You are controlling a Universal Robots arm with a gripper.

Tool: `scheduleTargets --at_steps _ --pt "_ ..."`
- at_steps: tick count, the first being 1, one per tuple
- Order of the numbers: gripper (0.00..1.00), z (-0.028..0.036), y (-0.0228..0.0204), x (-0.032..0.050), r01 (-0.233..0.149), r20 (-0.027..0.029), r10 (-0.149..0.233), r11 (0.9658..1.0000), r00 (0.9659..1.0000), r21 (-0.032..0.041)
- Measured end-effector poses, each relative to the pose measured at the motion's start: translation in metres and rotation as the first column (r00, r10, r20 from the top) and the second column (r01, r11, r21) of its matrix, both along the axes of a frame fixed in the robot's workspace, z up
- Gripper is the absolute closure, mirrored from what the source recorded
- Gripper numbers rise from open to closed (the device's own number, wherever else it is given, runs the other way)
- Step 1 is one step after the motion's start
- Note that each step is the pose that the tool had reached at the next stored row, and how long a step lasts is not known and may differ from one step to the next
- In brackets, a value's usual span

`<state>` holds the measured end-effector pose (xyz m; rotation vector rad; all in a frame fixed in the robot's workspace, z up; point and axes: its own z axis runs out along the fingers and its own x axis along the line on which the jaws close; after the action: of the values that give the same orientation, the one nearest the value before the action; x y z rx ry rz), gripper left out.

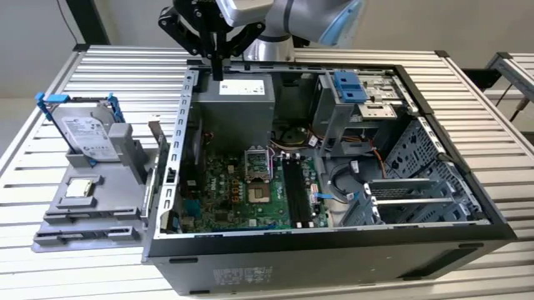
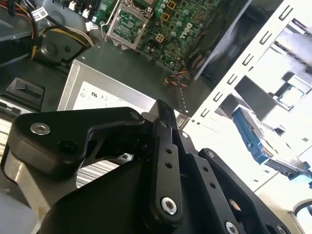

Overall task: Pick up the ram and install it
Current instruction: 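Reach for the ram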

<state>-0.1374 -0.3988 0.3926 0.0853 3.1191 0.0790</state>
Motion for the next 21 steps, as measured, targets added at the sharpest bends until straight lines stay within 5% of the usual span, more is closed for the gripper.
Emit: scheduleTargets --at_steps 21 --pt "1.00 0.0000 0.0000 -0.0122 -0.003 -0.0001 0.003 1.0000 1.0000 -0.0001"
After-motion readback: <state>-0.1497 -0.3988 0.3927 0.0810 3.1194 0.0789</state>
